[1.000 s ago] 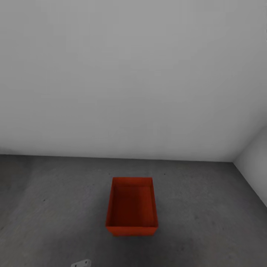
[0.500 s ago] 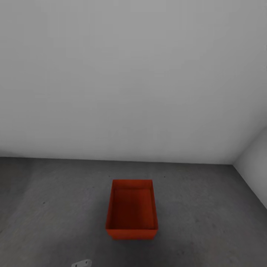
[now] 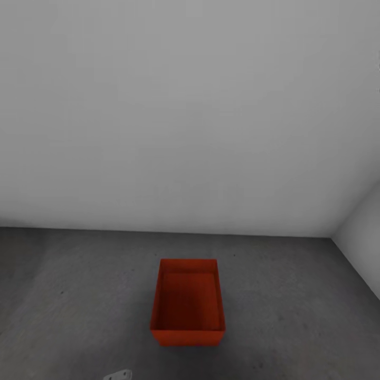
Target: Move the two storage containers from the living room to the garage. In the garage, place one container on the floor and stack the other container on top of it (either order is fine).
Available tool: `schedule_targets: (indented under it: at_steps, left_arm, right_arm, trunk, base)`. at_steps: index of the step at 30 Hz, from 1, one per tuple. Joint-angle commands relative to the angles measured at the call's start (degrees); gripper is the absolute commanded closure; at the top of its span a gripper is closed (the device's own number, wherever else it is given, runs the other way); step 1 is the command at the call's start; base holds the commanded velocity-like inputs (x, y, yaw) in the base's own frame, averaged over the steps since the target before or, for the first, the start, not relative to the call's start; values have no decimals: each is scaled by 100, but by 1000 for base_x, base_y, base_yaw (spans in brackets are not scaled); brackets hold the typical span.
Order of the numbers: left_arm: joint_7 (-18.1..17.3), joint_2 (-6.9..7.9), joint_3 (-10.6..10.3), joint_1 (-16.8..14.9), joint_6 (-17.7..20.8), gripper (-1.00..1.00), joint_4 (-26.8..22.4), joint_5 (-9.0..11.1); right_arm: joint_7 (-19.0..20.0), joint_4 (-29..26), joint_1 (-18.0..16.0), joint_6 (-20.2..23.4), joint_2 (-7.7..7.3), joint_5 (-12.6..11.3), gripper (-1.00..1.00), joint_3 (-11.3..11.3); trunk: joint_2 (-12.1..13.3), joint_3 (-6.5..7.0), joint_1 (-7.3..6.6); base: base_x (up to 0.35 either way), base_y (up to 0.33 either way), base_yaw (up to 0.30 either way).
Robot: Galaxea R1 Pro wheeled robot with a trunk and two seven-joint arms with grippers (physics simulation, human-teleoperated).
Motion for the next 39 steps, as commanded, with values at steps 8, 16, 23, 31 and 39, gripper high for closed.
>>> schedule_targets:
  at_steps: [8, 16, 23, 31, 39]
  left_arm:
    - [5, -61, 44, 24, 26, -100, 5, 21]
    - [4, -117, 45, 229, -25, -100, 2, 15]
    - [7, -113, 47, 598, -44, -100, 2, 19]
    - [7, -133, 48, 811, -47, -100, 6, 21]
    - [7, -198, 50, 845, -45, -100, 9, 29]
  right_arm:
    - [-17, 17, 4, -34, -13, 15, -100, 14]
    - [-17, 13, 5, -35, -21, 14, -100, 14]
    - [-35, 12, 5, -28, -23, 14, -100, 14]
    - [-80, 12, 5, 27, -34, 15, -100, 13]
    - [-82, 12, 5, 23, -37, 29, -100, 14]
  trunk:
    - [-10, 63, 3]
    - [-10, 135, 3]
    - [-10, 184, 3]
    - [-10, 193, 3]
    - [-10, 193, 3]
  base:
    - [0, 0, 0]
    - [0, 0, 0]
    - [0, 0, 0]
    - [0, 0, 0]
    - [0, 0, 0]
